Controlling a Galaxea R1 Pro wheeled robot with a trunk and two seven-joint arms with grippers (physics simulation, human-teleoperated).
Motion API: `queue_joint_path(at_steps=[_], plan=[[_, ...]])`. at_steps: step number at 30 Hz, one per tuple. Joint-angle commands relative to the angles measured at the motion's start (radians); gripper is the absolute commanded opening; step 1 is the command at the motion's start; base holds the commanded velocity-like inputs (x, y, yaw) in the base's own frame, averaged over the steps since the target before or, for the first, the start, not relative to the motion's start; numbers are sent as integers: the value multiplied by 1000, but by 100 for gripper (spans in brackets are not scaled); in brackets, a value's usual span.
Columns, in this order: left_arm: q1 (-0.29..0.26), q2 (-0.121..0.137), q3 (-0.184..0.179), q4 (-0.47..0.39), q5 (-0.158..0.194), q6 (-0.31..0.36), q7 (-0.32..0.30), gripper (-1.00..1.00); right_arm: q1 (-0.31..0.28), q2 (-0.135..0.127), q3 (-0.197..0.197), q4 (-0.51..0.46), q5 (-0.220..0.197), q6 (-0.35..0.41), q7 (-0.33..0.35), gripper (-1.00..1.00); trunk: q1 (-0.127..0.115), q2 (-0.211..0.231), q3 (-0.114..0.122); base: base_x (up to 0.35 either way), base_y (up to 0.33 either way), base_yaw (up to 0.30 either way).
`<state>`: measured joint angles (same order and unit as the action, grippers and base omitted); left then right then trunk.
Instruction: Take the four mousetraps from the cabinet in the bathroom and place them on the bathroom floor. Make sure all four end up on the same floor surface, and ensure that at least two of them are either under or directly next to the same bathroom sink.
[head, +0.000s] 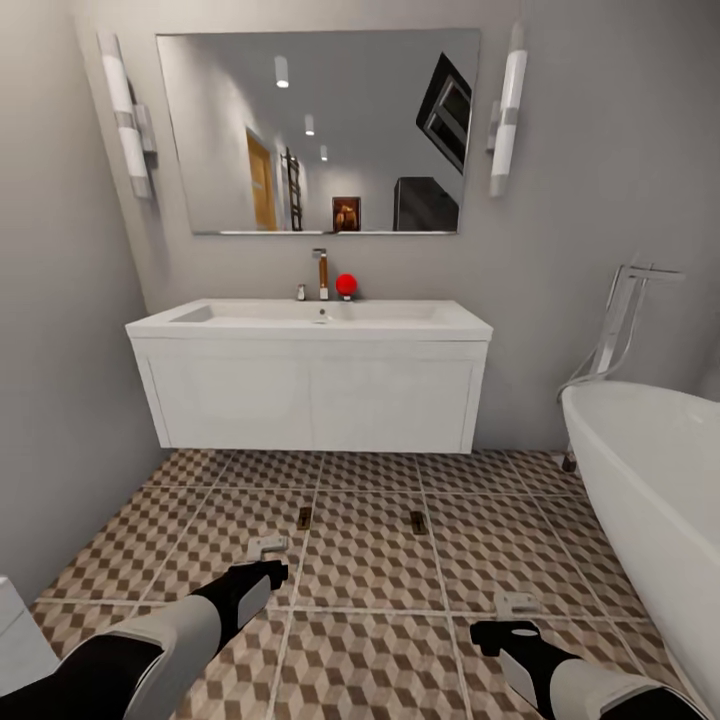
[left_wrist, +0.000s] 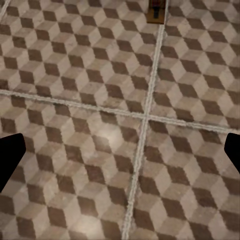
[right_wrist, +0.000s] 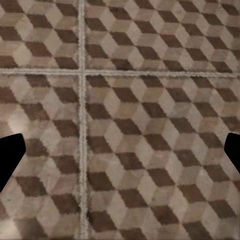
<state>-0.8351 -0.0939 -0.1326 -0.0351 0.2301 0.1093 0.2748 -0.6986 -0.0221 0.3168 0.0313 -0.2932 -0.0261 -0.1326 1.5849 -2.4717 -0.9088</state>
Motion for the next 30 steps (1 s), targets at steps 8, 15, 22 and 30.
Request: queue_joint_path(at_steps=[8, 15, 22, 30], plan=[[2, 0, -9, 1, 9, 7, 4, 100, 10, 2, 8, 2, -9, -2, 0, 100, -31, 56, 24, 0, 0, 0], [2, 0, -9, 2, 10, 9, 4, 100, 16, 3, 8, 2, -9, -2, 2, 100, -58, 105, 46, 0, 0, 0], [2, 0, -9, 3, 10, 10, 4, 100, 11, 1, 8, 2, -9, -2, 2, 100, -85, 154, 68, 0, 0, 0], [9, 1, -9, 3, 11, 10, 4, 100, 7, 1, 8, 2, -9, -2, 3, 100, -115, 210, 93, 0, 0, 0]])
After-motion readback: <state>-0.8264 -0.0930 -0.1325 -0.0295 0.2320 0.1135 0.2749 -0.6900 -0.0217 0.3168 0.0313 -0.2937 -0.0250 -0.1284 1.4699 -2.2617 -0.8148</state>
